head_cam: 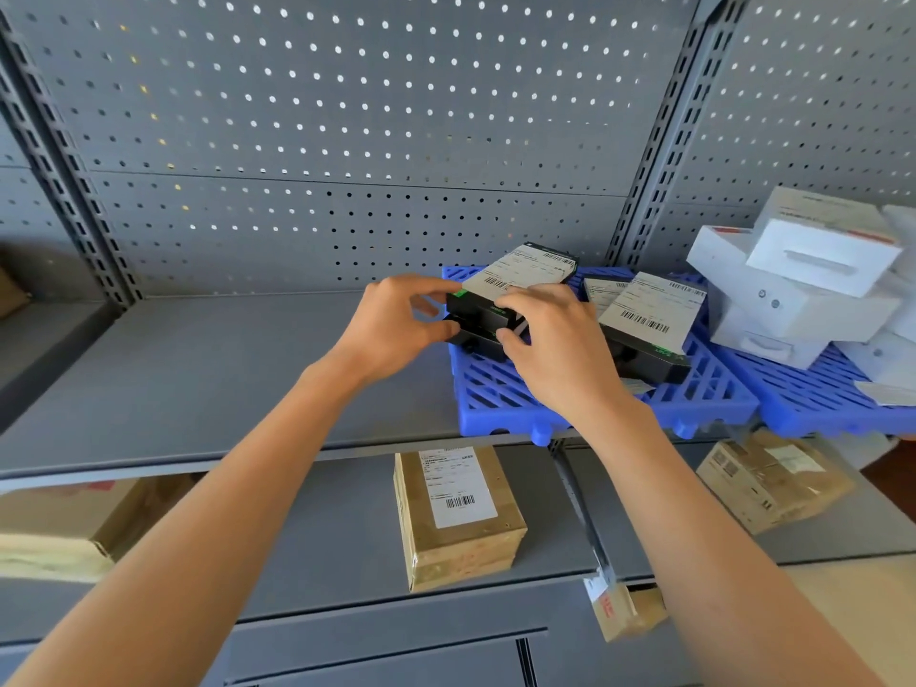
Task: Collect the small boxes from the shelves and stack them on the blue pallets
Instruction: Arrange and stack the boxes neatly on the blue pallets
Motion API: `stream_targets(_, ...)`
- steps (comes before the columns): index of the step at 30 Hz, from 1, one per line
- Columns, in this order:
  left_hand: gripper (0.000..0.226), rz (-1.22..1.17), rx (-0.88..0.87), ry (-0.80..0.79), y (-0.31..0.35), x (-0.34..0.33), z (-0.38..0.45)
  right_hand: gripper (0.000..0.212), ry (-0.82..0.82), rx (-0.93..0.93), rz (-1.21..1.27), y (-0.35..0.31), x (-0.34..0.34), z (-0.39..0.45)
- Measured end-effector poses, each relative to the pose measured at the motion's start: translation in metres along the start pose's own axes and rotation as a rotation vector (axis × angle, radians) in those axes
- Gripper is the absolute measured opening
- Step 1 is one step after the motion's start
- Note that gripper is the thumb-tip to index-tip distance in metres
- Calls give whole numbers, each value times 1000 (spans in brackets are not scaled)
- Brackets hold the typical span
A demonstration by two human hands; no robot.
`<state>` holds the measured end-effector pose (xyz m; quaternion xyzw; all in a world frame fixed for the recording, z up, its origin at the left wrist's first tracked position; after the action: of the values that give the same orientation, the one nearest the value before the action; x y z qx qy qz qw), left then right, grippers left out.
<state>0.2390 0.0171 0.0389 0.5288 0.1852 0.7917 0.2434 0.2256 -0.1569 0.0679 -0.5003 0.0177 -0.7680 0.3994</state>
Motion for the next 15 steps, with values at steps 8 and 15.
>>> stream_targets(8,38,-52,14,55,-1,7,-10,42,-14,-5,35,0,1,-9)
stream_targets(15,29,-64,25,85,3,8,-13,38,30,1,72,-3,5,-15)
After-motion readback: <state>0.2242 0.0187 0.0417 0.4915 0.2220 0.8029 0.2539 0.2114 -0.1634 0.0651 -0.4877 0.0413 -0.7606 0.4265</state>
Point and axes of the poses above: each hand's wrist, its own z-axis towards the middle knuckle, its own x-axis out of the back of the hand, y = z × x, the point moved 10 cm from there along z, towards the middle knuckle, and after that the axes turned 14 degrees about z, right-handed, at the moved point
